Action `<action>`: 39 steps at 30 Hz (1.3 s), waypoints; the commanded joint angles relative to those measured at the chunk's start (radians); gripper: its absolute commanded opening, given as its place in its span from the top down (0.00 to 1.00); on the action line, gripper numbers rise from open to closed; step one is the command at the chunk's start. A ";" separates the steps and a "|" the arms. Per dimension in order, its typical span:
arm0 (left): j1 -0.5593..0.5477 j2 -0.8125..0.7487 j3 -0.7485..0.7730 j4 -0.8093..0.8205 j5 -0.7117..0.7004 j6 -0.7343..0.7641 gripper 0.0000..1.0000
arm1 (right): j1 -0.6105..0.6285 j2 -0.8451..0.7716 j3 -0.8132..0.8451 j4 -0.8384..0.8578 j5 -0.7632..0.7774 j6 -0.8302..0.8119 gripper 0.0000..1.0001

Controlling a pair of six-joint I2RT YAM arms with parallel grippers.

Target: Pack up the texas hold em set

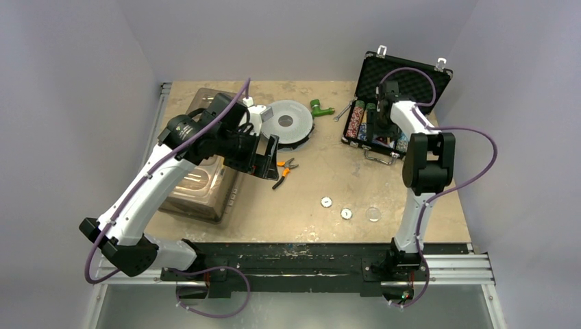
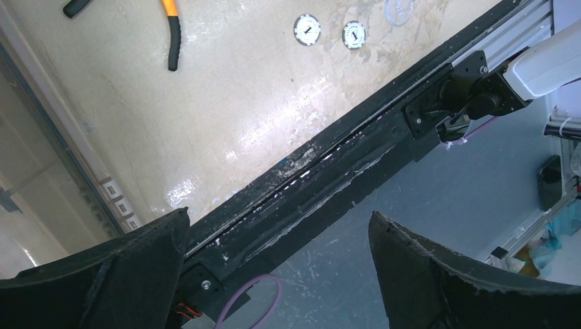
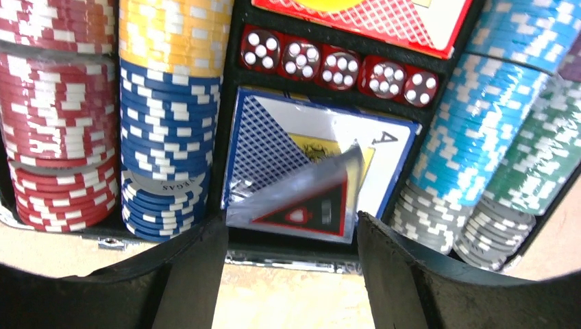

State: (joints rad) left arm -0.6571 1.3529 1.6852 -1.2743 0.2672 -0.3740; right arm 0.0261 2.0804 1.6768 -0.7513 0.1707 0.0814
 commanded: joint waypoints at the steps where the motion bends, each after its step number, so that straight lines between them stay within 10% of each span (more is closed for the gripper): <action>1: -0.003 -0.033 0.024 0.008 0.021 0.012 0.01 | 0.006 -0.107 -0.004 -0.083 0.049 0.012 0.31; 23: -0.029 -0.057 -0.008 0.028 0.048 0.001 0.01 | 0.033 -0.777 -0.764 -0.121 -0.269 0.379 0.10; 39: -0.070 -0.070 -0.017 0.032 0.055 -0.003 0.01 | 0.112 -0.769 -0.948 -0.082 -0.164 0.533 0.24</action>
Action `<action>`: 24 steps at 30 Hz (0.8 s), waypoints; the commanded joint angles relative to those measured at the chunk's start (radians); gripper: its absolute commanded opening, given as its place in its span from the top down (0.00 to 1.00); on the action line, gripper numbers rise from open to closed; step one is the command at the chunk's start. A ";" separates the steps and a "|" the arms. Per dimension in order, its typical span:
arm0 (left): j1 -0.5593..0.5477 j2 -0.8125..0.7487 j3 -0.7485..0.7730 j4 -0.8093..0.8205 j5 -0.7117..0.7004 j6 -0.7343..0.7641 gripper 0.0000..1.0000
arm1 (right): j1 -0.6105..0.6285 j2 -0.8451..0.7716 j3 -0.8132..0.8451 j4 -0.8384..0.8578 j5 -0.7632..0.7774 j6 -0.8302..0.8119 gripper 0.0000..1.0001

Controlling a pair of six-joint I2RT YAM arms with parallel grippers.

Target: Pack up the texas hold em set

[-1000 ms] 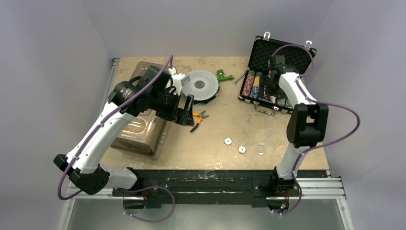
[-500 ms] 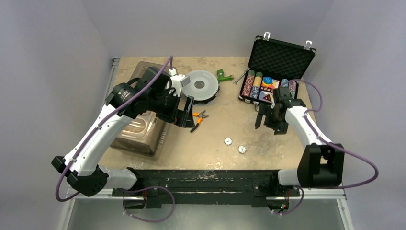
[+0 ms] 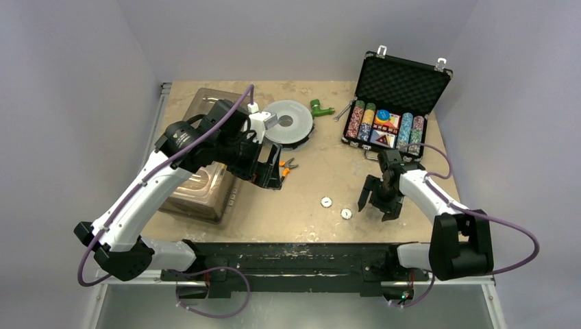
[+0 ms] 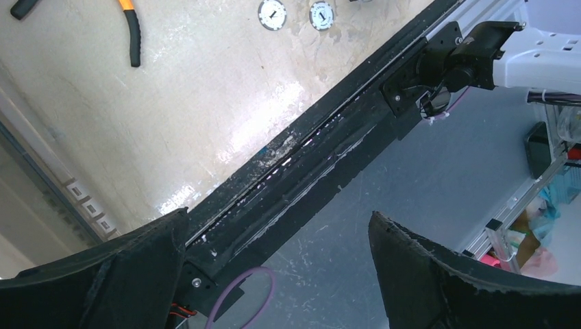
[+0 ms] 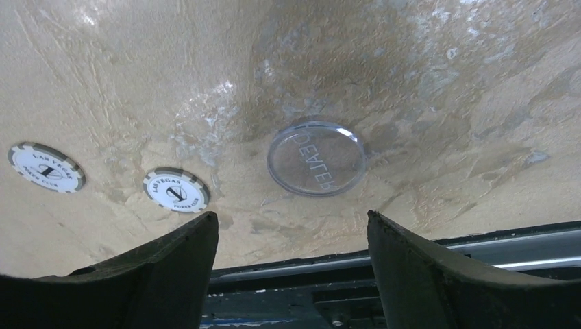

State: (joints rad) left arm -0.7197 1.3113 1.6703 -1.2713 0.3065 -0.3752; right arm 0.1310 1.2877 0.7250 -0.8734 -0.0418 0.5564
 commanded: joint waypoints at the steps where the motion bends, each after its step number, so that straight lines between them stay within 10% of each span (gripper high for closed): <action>1: -0.009 -0.028 -0.001 0.029 0.017 -0.002 0.01 | 0.008 0.035 0.003 0.047 0.059 0.065 0.25; 24: -0.015 -0.003 0.030 0.013 0.003 0.007 0.01 | 0.010 0.155 -0.026 0.145 0.095 0.093 0.36</action>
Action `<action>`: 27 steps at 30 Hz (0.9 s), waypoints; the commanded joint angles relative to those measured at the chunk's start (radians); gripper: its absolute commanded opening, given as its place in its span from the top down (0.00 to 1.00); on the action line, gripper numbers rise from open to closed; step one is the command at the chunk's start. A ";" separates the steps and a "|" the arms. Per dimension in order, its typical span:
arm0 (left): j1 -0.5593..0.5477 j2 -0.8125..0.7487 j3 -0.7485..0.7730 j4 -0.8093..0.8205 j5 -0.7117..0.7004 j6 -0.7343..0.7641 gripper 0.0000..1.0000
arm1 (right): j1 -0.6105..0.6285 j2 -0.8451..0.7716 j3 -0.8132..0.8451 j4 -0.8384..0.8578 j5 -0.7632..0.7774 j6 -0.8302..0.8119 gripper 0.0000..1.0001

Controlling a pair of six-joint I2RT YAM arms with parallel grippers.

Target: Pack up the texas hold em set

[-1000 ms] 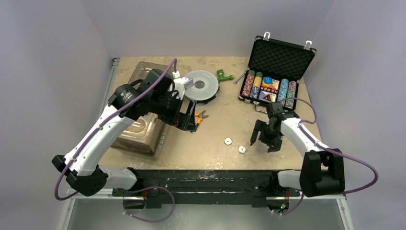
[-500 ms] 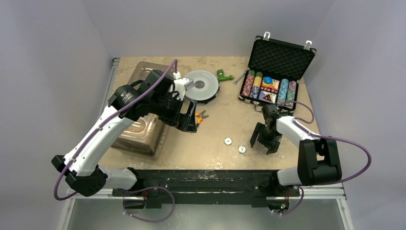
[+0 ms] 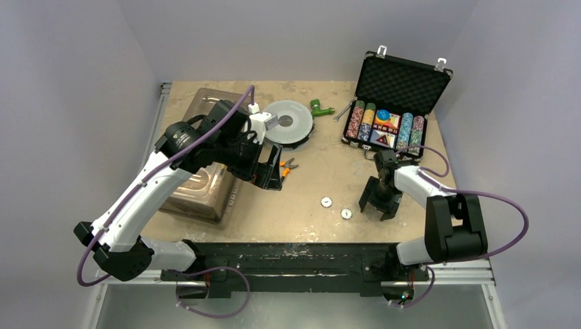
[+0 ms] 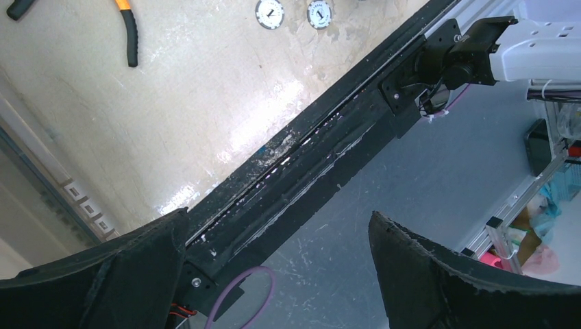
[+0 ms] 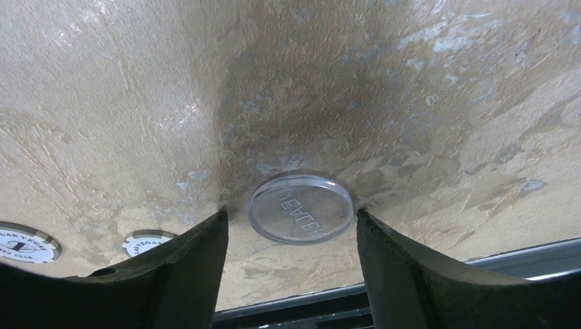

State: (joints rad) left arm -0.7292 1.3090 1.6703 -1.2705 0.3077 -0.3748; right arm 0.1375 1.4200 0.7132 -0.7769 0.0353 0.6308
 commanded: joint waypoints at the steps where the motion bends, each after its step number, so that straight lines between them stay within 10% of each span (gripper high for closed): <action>1: -0.006 0.002 0.031 0.012 0.000 0.007 0.01 | 0.003 0.022 -0.012 0.048 0.019 0.018 0.37; 27: -0.009 -0.008 0.020 0.010 -0.014 0.016 0.01 | 0.004 -0.050 0.060 0.039 0.043 -0.003 0.71</action>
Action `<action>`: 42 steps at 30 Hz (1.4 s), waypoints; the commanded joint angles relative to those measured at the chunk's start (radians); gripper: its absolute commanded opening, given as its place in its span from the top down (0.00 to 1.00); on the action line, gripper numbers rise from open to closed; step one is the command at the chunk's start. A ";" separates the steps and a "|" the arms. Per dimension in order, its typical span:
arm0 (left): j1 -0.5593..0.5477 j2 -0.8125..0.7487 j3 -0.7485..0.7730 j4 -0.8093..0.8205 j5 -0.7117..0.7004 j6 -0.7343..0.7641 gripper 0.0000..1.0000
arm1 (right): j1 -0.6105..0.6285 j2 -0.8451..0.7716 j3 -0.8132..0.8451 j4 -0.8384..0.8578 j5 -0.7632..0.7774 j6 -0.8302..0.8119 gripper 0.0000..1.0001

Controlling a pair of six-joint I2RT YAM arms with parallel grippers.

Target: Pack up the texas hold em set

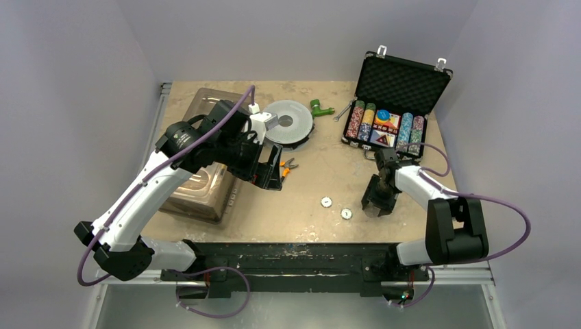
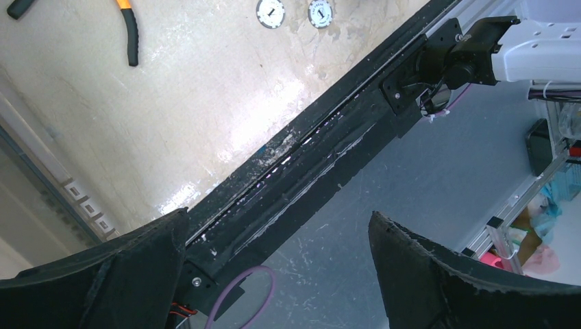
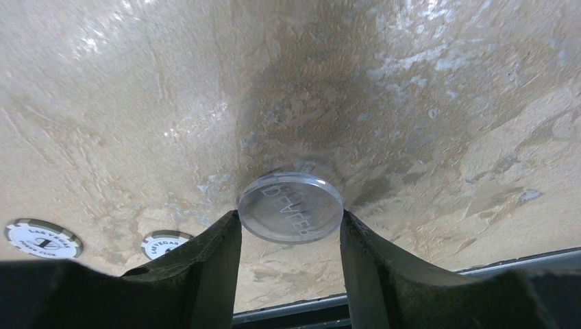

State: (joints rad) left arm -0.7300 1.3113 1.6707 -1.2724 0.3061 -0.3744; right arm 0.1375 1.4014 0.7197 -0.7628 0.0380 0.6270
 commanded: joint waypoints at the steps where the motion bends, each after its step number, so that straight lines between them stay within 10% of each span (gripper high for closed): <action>1: -0.008 -0.010 0.020 0.013 -0.012 0.015 0.01 | 0.004 -0.030 0.061 0.026 0.044 -0.002 0.72; 16: -0.008 -0.016 0.011 0.006 -0.041 0.030 0.01 | -0.001 0.035 0.203 0.138 0.049 0.033 1.00; 42: -0.005 0.010 0.041 -0.023 -0.158 0.087 0.00 | -0.318 0.544 0.860 0.307 0.004 0.204 1.00</action>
State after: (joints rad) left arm -0.7300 1.3128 1.6718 -1.2984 0.1806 -0.3180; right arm -0.1585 1.9156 1.4818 -0.4671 -0.0120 0.7849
